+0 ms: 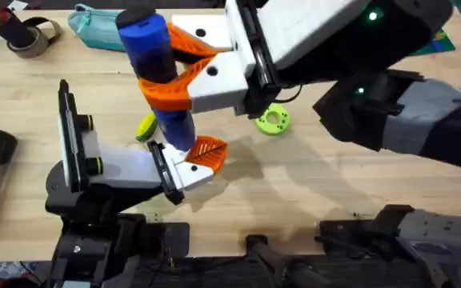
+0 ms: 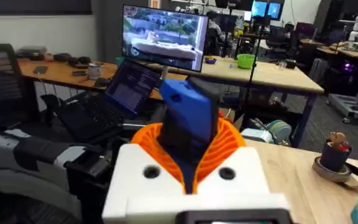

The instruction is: Pick up the gripper from the table and insert it into the empty holder that is missing its gripper. Then pick up a screw, insert it into the mounting hole, and use the screwdriver to tighten it. Finally, clean up the table by picking up the vegetable and placing it into the bucket.

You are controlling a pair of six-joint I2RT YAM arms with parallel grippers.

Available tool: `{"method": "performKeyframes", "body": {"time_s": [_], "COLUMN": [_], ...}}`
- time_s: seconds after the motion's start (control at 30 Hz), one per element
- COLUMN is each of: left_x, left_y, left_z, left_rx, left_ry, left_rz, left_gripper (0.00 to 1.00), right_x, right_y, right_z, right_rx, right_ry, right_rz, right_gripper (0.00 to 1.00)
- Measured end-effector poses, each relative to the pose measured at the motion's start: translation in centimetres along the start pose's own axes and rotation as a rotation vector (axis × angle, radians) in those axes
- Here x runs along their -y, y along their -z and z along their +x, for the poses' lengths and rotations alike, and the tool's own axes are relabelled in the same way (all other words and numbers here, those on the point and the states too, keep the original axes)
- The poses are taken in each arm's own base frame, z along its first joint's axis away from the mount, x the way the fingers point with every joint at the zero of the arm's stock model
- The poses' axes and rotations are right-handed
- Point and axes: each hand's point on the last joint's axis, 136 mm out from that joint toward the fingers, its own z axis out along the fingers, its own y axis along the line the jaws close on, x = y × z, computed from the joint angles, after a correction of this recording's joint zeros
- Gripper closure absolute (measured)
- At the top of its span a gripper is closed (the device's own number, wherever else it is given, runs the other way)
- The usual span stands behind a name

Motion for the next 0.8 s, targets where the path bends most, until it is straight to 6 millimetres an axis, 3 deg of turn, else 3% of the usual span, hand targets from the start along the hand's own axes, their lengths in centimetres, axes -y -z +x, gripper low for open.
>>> {"method": "performKeyframes", "body": {"time_s": [0.43, 0.53, 0.73, 0.8], "left_x": [0.0, 0.0, 0.0, 0.0], "left_y": [0.0, 0.0, 0.0, 0.0], "left_z": [0.0, 0.0, 0.0, 0.0], "left_rx": [0.000, 0.000, 0.000, 0.000], "left_ry": [0.000, 0.000, -0.001, -0.001], "left_rz": [-0.001, 0.000, -0.001, -0.001], "left_gripper": [0.987, 0.987, 0.987, 0.987], "right_x": [0.1, 0.9, 2.9, 3.9], "right_y": [-0.1, -0.5, -1.2, -0.5], "right_z": [-0.8, -1.9, -6.1, -5.7], "right_rx": [0.021, 0.008, -0.043, -0.172], "right_ry": [-0.008, -0.041, -0.070, -0.140], "right_rz": [-0.006, -0.005, 0.012, 0.055], "right_gripper": [0.959, 0.958, 0.959, 0.958]}}
